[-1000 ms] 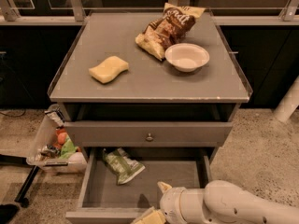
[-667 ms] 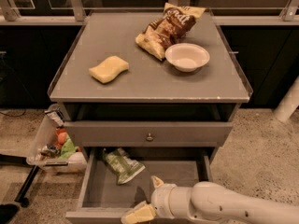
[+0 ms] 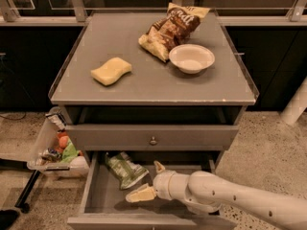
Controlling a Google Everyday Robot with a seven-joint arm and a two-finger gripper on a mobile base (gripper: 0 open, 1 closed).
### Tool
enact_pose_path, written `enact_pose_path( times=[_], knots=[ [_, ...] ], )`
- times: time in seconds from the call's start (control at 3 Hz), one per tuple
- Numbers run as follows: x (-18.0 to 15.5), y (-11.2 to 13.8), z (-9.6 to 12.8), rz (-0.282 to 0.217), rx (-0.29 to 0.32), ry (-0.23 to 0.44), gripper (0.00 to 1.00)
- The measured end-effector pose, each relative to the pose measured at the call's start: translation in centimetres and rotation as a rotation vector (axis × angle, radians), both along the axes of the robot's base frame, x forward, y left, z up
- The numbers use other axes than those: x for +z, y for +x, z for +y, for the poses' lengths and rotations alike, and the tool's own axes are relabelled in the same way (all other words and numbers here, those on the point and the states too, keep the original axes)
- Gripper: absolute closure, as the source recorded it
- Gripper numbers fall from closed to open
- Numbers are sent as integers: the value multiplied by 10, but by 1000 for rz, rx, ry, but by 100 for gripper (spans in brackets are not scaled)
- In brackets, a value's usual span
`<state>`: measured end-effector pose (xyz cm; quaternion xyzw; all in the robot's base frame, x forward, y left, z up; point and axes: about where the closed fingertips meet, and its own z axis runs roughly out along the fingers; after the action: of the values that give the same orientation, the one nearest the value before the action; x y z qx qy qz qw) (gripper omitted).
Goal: Pick green jalapeno chip bag from middle drawer and place on counter
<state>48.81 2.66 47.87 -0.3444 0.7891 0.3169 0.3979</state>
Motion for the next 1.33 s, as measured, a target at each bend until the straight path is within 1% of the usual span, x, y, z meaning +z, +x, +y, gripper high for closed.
enact_pose_path(
  times=[0.33,0.67,1.0,1.33],
  knots=[
    [-9,6,2,-32,25,-20,0],
    [-32,23,1,-107,86,-13,0],
    [-63,61,0,-169,57,33,0],
    [-75,71,-4,-166,28,45,0]
  ],
)
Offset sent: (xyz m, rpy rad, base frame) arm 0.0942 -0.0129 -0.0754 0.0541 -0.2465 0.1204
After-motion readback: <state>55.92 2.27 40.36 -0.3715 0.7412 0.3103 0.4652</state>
